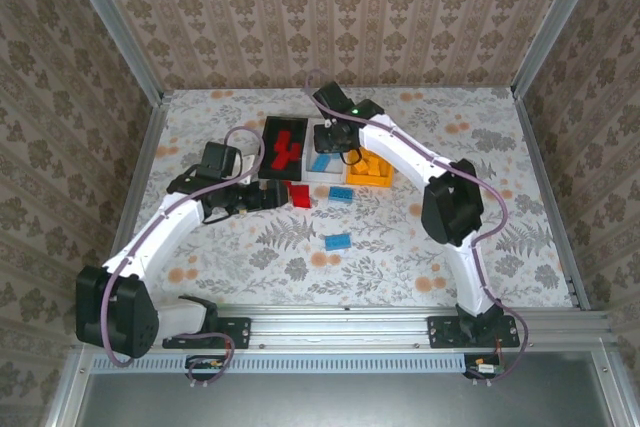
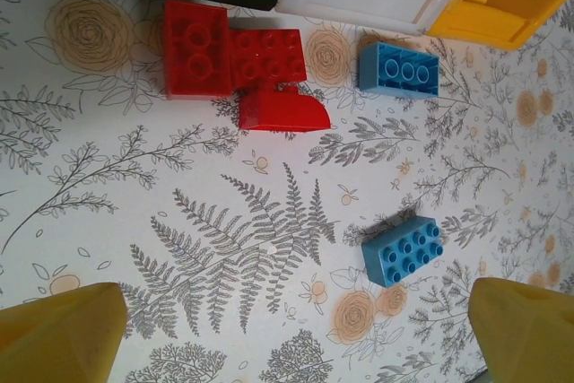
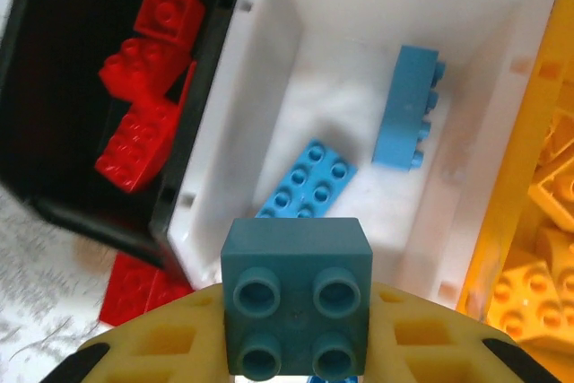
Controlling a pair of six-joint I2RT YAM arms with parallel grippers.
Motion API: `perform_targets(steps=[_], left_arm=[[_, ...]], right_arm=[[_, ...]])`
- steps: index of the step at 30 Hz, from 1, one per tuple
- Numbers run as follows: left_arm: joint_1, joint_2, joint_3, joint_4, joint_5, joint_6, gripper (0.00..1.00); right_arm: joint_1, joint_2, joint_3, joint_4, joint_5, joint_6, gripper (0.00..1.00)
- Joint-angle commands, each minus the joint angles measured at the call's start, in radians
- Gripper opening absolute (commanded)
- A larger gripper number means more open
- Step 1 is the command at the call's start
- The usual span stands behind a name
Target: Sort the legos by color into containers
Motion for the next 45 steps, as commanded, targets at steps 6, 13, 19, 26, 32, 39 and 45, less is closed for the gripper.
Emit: perform_targets(steps=[6,13,19,26,32,39,45], left_arm=[[0.013,-0.024,-0.006,-0.012,-0.008,0.038,1.0],[0.014,-0.046,-0.031,0.035,-0.01,0.016,1.0],[0.016,-0.061,-0.056,0.058,0.006,0.01,1.0],[0.018,-0.081,-0.061,0.061,0.009,0.008,1.0],[0.018,-0.11,-0.072,0.068,0.014,0.006,1.0],[0.018,-0.113,-0.065,0.053,0.012,0.006,1.0],[0.02,-0.11,-0.069,0.049,0.012,0.009,1.0]], right_arm=[[-0.025,0.104,0.172,-0.112,-0.006,-0.064,0.52],[0.009,-0.118,-0.099,-0.058,0.006,-0.016,0.63],[0.129,-0.345,-0.503,0.016,0.033,0.114,0.81],[0.28,-0.371,-0.696,0.016,0.071,0.212,0.89],[0.32,-0.334,-0.744,0.051,0.085,0.243,0.88],[0.324,-0.278,-0.738,0.082,0.067,0.241,0.82],[0.323,-0.233,-0.731,0.087,0.066,0.243,0.75]])
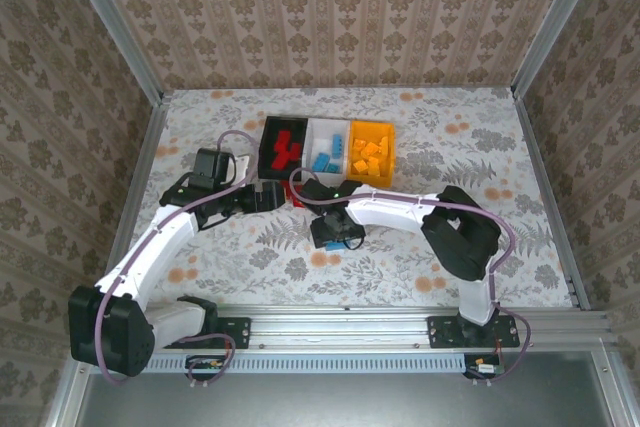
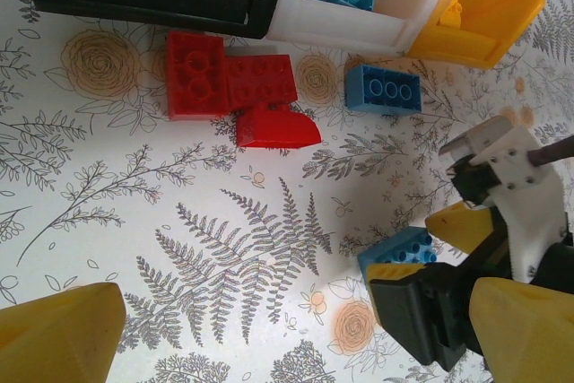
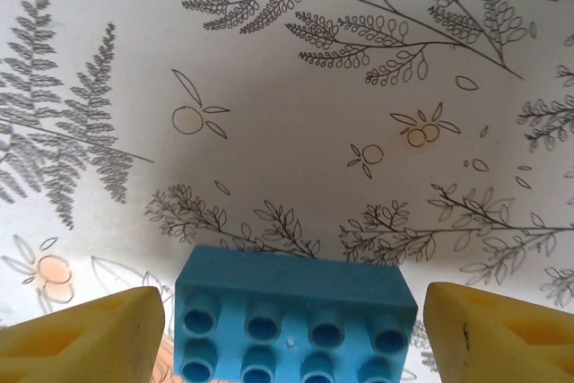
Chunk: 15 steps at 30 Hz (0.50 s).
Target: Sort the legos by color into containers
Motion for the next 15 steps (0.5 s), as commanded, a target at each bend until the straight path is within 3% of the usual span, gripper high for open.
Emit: perform_targets(steps=[1,8,15], left_arm=[[0.009,-0.017,-0.007,-0.01,0.011,0.004,1.0],[0.015,-0.015,-0.005,-0.009,0.015,0.006,1.0],[0.02,-0.022,-0.005,-0.028,0.004,0.011,1.0]], right_arm=[[0.005,0.031,0.003,0.001,0.011,0.018,0.74],[0.005,0.033,0.005,-0.009,0.024,0.025,0.61],[-0.017,-0.05,0.057,-0.038,0.046,-0.003,0.59]])
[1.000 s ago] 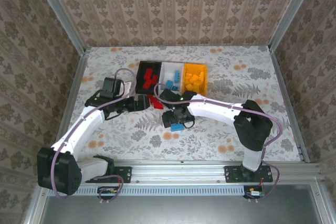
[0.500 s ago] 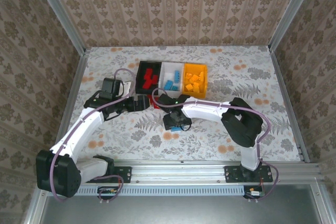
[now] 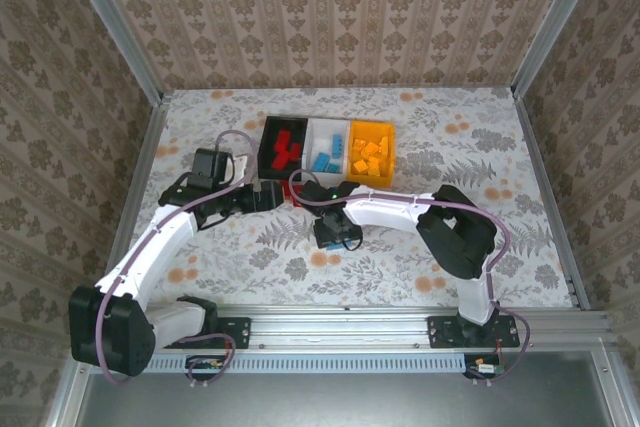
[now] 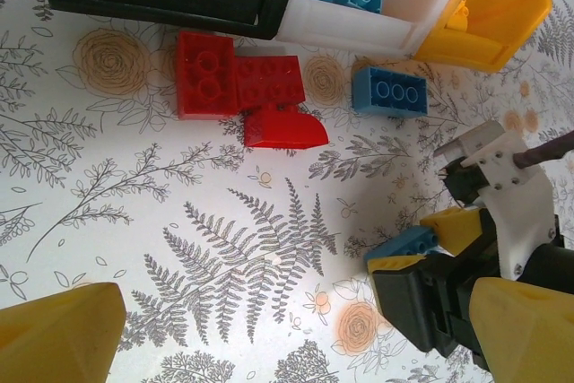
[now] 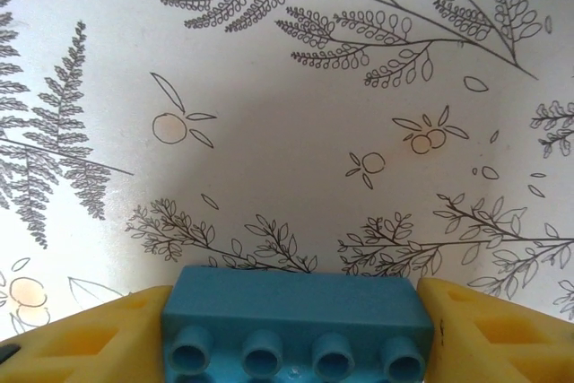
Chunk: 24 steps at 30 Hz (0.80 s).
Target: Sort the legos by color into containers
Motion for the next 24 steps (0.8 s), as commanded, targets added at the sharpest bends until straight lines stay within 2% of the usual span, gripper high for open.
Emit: perform_targets(steps=[1,9,16,24], left_arm=[[0.008,-0.022,-0.008,-0.017,0.002,0.007,1.0],[0.011,-0.018,0.001,-0.027,0.013,0.008,1.0],[0.017,-0.028,-0.002,-0.048,0.006,0.011,1.0],[0.025,-0.023,-0.005,-0.06,0.004,0.017,1.0]], right_arm=[[-0.025,-0.069,0.075,-0.043,0.038,-0.023,0.59],[-0.157,-0.02,0.312,-0.083,0.03,-0.157,0.58],[-0.243,0.147,0.582,-0.113,0.019,-0.244,0.58],[-0.292,0.345,0.846,-0.18,0.021,-0.282,0.57]])
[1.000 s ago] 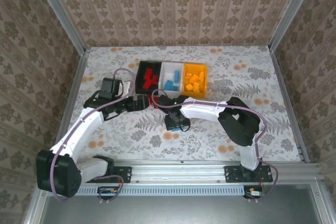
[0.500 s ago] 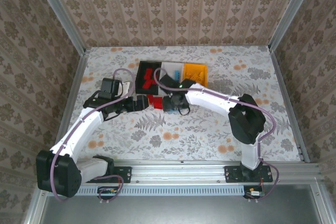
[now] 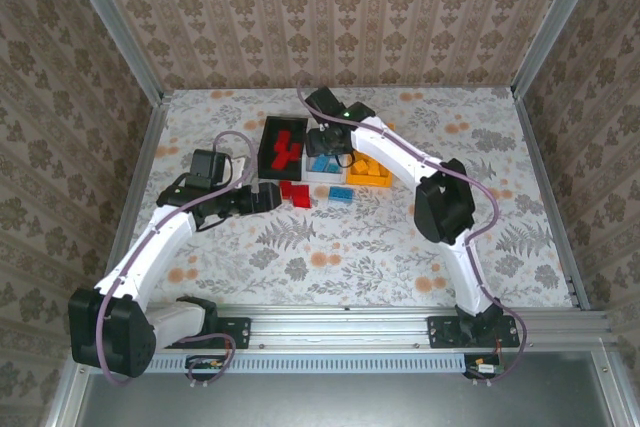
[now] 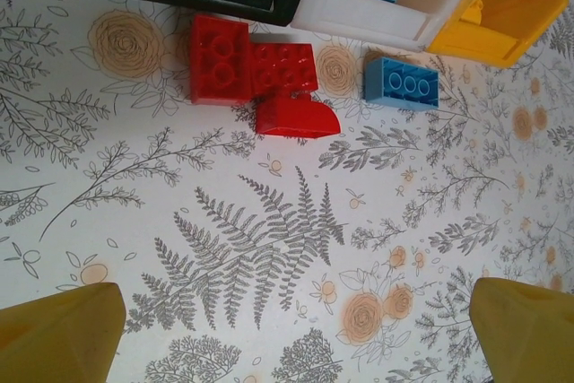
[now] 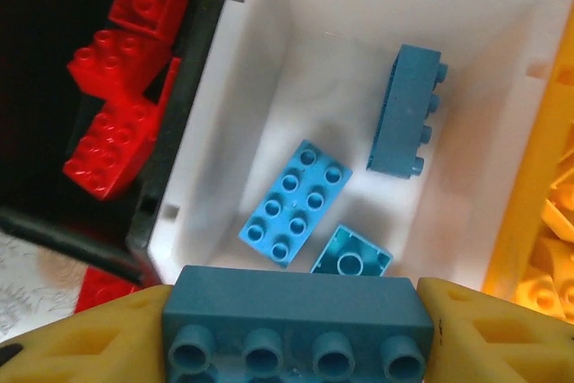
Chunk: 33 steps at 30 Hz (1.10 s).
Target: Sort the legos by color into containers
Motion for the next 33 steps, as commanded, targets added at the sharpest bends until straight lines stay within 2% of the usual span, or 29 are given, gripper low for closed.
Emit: perform_targets(steps=[1,10,15,18,24,28,33], left_arm=[[0.011,-0.017,-0.005,-0.026,0.003,0.015,1.0],[0.016,-0.011,-0.012,-0.028,0.006,0.017,1.0],[0.02,0.005,-0.017,-0.016,0.016,0.008,1.0],[0.019,0.009,-0.01,-0.012,0.021,0.009,1.0],[0.02,0.026,0.002,0.002,0.026,0.006,1.0],[0.019,0.037,0.013,0.01,0.034,0.0,1.0],[0.019,0.044,0.009,0.019,0.047,0.0,1.0]], right_arm=[[-0.013,0.062,0.1,-0.08,0.018,-0.037,0.57],[-0.028,0.133,0.186,-0.105,0.012,-0.032,0.59],[-0.031,0.124,0.204,-0.123,0.025,-0.032,0.79],[-0.029,0.073,0.172,-0.122,0.032,-0.018,0.85],[-0.009,-0.124,-0.052,-0.058,0.037,0.035,0.94],[0.02,-0.266,-0.303,0.02,0.028,0.097,0.94],[0.073,-0.328,-0.513,0.087,0.012,0.158,0.93]])
